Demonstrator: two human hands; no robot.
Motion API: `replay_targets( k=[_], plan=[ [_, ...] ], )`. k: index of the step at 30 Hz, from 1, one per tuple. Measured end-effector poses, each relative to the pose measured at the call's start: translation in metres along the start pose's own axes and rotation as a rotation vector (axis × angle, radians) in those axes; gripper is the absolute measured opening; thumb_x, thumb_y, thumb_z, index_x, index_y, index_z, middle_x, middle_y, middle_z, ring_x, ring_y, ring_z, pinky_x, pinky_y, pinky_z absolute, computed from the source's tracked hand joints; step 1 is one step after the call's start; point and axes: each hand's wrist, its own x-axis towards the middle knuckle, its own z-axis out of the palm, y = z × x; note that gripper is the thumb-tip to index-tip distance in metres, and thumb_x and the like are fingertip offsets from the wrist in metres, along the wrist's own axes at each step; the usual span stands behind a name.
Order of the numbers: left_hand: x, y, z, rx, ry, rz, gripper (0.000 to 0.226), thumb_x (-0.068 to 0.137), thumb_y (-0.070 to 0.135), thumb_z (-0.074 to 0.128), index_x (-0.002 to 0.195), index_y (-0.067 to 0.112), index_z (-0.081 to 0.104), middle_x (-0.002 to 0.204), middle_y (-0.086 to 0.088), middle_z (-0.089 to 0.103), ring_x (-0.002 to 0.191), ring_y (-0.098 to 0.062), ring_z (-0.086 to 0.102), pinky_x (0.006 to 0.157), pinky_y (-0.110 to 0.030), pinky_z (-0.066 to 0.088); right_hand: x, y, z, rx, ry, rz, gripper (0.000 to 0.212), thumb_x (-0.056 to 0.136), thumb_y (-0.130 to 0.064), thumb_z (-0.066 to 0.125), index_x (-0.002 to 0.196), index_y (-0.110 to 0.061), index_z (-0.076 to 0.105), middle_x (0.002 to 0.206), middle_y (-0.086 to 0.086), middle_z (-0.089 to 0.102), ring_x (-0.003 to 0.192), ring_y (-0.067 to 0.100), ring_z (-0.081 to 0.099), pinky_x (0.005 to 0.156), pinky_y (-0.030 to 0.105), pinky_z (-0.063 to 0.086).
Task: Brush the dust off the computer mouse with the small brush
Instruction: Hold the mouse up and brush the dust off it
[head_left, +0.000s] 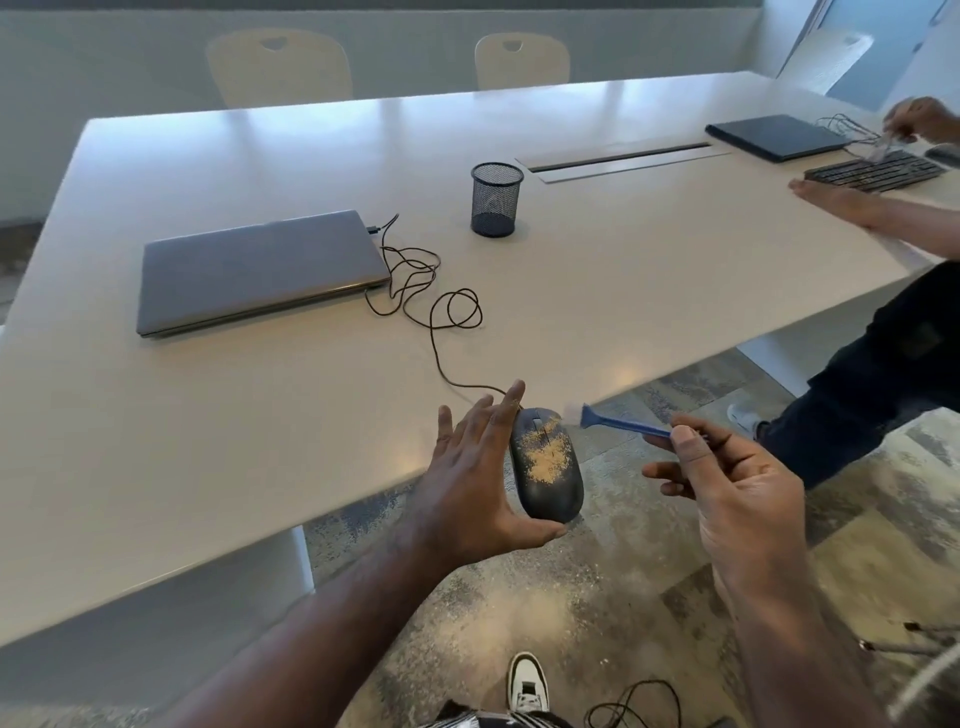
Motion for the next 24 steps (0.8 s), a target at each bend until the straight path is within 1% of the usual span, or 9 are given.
replay_targets(
  k=[2,6,9,12,16,19,22,24],
  plan=[
    [0.004,0.005,0.003,0.004,-0.011,-0.007,0.136,0.058,0.077,0.074,0.149,0.049,-0.023,0.166,0.001,0.013,0.153,-0.009,-0.004,0.120,-0.039,-0.020,0.005,-0.001,-0.001,-0.052,-0.008,-0.028,0.017,0.087,-0.037,0.068,0.098,-0.026,0.074,0.090,0.001,0.077,0.071,0.023,0.074,0.059,0.024,0.058],
    [0.014,0.013,0.011,0.021,-0.025,-0.008,0.138,0.060,0.074,0.077,0.149,0.047,-0.025,0.167,0.001,0.011,0.153,-0.011,-0.004,0.120,-0.040,-0.020,0.020,-0.002,-0.003,-0.113,-0.026,-0.073,0.010,0.090,-0.028,0.067,0.098,-0.025,0.072,0.084,-0.002,0.077,0.072,0.019,0.075,0.059,0.020,0.056],
    [0.022,0.016,0.015,0.028,-0.029,-0.018,0.138,0.061,0.072,0.078,0.151,0.042,-0.023,0.167,0.001,0.008,0.152,-0.010,-0.005,0.120,-0.040,-0.020,0.032,-0.003,-0.004,-0.145,-0.031,-0.098,0.008,0.090,-0.027,0.067,0.098,-0.026,0.071,0.080,-0.004,0.076,0.071,0.015,0.074,0.060,0.018,0.055],
    [0.030,0.018,0.018,0.032,-0.029,-0.032,0.139,0.061,0.072,0.078,0.153,0.039,-0.021,0.167,0.000,0.009,0.153,-0.012,-0.005,0.121,-0.042,-0.019,0.042,-0.002,-0.003,-0.181,-0.046,-0.133,0.007,0.091,-0.028,0.066,0.097,-0.030,0.070,0.079,-0.008,0.076,0.071,0.011,0.074,0.061,0.017,0.055],
    [0.039,0.018,0.020,0.012,-0.020,-0.030,0.138,0.060,0.072,0.077,0.152,0.043,-0.021,0.166,0.000,0.013,0.153,-0.010,-0.003,0.121,-0.040,-0.018,0.052,0.002,-0.005,-0.216,-0.050,-0.157,0.008,0.091,-0.031,0.065,0.096,-0.034,0.069,0.079,-0.011,0.075,0.071,0.008,0.073,0.061,0.015,0.054],
    [0.046,0.019,0.023,0.014,-0.013,-0.019,0.138,0.059,0.073,0.076,0.152,0.044,-0.020,0.165,0.000,0.017,0.152,-0.009,0.000,0.121,-0.040,-0.017,0.060,0.004,-0.011,-0.234,-0.024,-0.167,0.009,0.092,-0.029,0.065,0.094,-0.037,0.069,0.077,-0.013,0.075,0.071,0.007,0.073,0.061,0.014,0.054],
    [0.050,0.019,0.025,0.008,-0.015,-0.015,0.137,0.058,0.076,0.074,0.152,0.046,-0.021,0.165,0.002,0.017,0.153,-0.009,0.000,0.121,-0.040,-0.018,0.068,0.006,-0.018,-0.223,0.003,-0.172,0.009,0.092,-0.026,0.065,0.095,-0.033,0.070,0.078,-0.011,0.075,0.071,0.009,0.073,0.061,0.014,0.054],
    [0.052,0.019,0.027,0.001,-0.008,-0.015,0.136,0.056,0.077,0.073,0.151,0.047,-0.020,0.164,0.003,0.019,0.153,-0.010,0.002,0.121,-0.039,-0.019,0.071,0.006,-0.022,-0.241,-0.006,-0.203,0.009,0.092,-0.029,0.065,0.098,-0.033,0.071,0.078,-0.011,0.075,0.073,0.008,0.074,0.063,0.015,0.055]
  ],
)
